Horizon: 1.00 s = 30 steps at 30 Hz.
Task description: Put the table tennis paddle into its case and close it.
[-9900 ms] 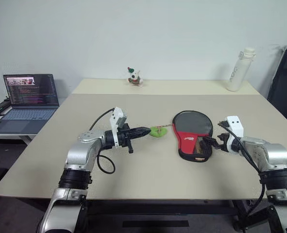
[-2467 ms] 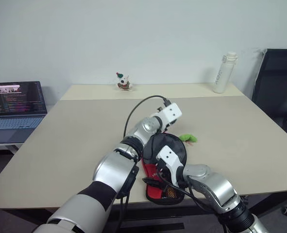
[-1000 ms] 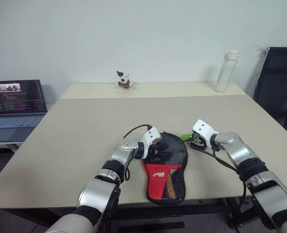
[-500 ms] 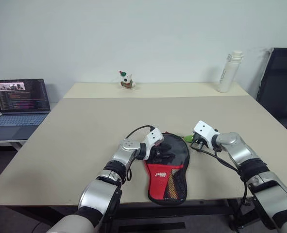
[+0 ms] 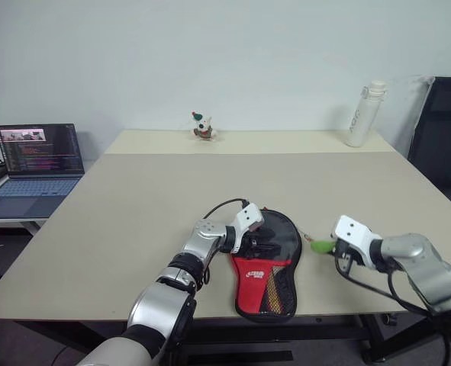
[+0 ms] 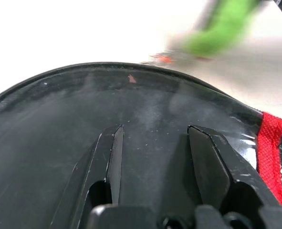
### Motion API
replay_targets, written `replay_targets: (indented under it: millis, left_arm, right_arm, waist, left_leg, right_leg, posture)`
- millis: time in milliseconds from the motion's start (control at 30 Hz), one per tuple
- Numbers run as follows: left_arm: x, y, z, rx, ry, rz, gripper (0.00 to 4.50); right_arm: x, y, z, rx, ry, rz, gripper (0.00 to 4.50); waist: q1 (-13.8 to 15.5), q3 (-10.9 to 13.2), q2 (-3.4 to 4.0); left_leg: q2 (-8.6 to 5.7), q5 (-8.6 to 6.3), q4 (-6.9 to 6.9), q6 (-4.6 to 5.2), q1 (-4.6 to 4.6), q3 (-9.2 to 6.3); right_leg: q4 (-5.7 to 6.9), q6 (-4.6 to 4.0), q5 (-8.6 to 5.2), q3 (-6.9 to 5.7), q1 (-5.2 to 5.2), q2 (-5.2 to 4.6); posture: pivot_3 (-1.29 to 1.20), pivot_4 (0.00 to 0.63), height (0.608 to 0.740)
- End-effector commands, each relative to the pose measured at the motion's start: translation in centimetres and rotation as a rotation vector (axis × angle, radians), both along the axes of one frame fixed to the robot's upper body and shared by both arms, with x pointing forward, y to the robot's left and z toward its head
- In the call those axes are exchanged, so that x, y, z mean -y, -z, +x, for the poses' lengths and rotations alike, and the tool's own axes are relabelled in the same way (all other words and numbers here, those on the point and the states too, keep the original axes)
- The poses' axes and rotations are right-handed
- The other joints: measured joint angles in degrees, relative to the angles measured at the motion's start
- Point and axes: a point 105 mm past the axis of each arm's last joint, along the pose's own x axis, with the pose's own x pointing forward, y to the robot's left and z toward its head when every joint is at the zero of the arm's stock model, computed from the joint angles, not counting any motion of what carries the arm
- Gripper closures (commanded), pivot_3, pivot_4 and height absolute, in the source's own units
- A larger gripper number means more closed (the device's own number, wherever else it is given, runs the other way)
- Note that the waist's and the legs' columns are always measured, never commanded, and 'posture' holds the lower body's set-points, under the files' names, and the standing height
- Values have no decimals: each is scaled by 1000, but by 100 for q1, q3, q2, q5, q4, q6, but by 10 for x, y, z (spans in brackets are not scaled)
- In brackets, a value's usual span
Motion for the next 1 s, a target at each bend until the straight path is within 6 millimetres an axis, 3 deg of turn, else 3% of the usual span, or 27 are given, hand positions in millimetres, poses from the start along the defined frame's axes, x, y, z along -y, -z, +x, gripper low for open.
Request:
replay_targets:
  millis: [33,333,633,833,1000]
  left_arm:
    - [7,10,-5,-38,5,9,2161]
    - [13,15,-7,-30,-1,14,2161]
    - [13,17,-6,-21,-17,25,2161]
    - [13,18,-5,-17,-28,29,2161]
    - [14,18,-5,-17,-29,26,2161]
  right_arm:
    - [-13,-12,-29,-31,-77,20,4487]
    - [-49,5,-88,-200,-234,74,4487]
    - [-56,10,-140,-400,-389,81,4487]
    - [-67,9,-155,-434,-455,110,4487]
    - [-71,2,-147,-425,-427,125,4487]
  waist:
    - [-16,0,0]
    - [-5,-2,-2]
    - [26,-4,-4]
    - [23,-5,-5]
    - [24,-5,-5]
  left_leg:
    - [1,0,1,0,2,0]
    - [0,-1,4,-1,4,-1]
    - [-6,-1,4,-2,2,-2]
    - [-5,-1,7,-3,5,-2]
    - [-5,-2,9,-4,3,-2]
  right_leg:
    - [0,0,0,0,2,0]
    - [-5,1,0,-2,7,-2]
    - [-13,2,0,-4,9,-9]
    - [-12,4,1,-5,13,-9]
    - [-16,6,2,-6,13,-9]
  posture:
    - [0,150,740]
    - [0,150,740]
    - [0,150,740]
    - [0,150,740]
    - [0,150,740]
